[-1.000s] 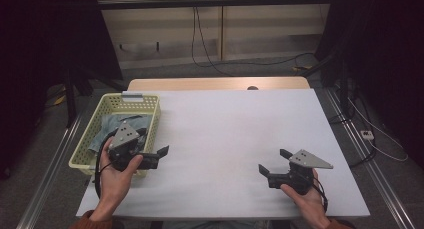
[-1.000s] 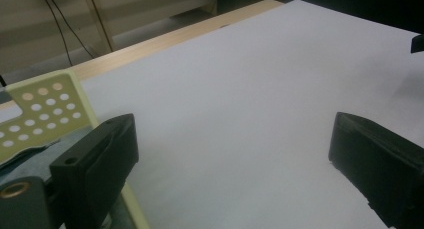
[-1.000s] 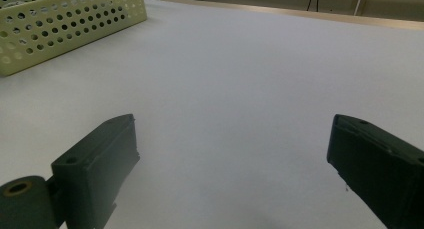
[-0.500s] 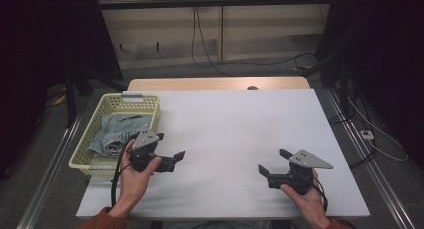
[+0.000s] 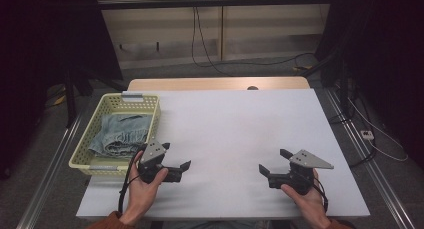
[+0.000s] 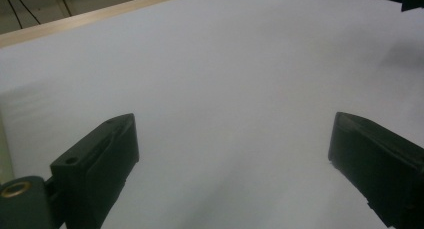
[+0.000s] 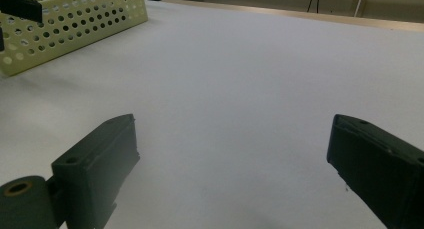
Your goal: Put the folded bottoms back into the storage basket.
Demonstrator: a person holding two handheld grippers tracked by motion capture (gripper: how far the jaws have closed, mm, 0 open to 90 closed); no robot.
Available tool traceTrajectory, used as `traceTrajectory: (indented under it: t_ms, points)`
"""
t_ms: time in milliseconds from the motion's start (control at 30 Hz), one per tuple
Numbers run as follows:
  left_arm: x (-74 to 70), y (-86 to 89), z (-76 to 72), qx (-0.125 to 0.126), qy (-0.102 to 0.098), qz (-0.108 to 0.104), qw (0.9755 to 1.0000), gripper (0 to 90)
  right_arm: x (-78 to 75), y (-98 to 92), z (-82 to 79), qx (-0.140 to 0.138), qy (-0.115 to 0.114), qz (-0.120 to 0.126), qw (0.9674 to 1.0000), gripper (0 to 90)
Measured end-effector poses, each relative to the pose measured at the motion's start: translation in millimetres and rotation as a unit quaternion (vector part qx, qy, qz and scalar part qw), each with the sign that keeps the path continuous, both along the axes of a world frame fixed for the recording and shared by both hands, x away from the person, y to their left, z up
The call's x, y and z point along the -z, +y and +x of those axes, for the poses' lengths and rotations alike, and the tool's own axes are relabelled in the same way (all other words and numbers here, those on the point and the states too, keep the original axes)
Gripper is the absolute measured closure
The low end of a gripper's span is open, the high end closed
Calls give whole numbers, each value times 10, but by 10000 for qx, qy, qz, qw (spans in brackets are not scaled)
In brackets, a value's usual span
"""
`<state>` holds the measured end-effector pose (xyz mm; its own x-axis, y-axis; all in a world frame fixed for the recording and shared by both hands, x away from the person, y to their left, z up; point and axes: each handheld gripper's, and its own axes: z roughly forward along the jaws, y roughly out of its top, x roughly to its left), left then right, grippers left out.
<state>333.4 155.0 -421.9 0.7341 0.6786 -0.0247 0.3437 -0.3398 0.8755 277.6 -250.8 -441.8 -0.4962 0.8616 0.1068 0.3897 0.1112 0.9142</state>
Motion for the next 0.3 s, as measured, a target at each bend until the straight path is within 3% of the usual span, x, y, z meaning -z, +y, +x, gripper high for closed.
traceTrajectory:
  t_ms: [100, 133, 233, 300]
  points:
    - [52, 19, -37, -120, 136, -241, 9995, 62, -5, -3, -11, -16, -19, 1, 10000, 60]
    - [55, 22, -41, -115, 218, -224, 9994, 62, -6, -7, -13, -15, -19, 8, 10000, 60]
    - [56, 29, -22, -99, 110, -221, 9996, 59, -8, -24, -17, 5, -23, 26, 10000, 60]
    - [70, 26, -7, -139, 219, -188, 9995, 57, -8, -27, -18, 16, -19, 27, 10000, 60]
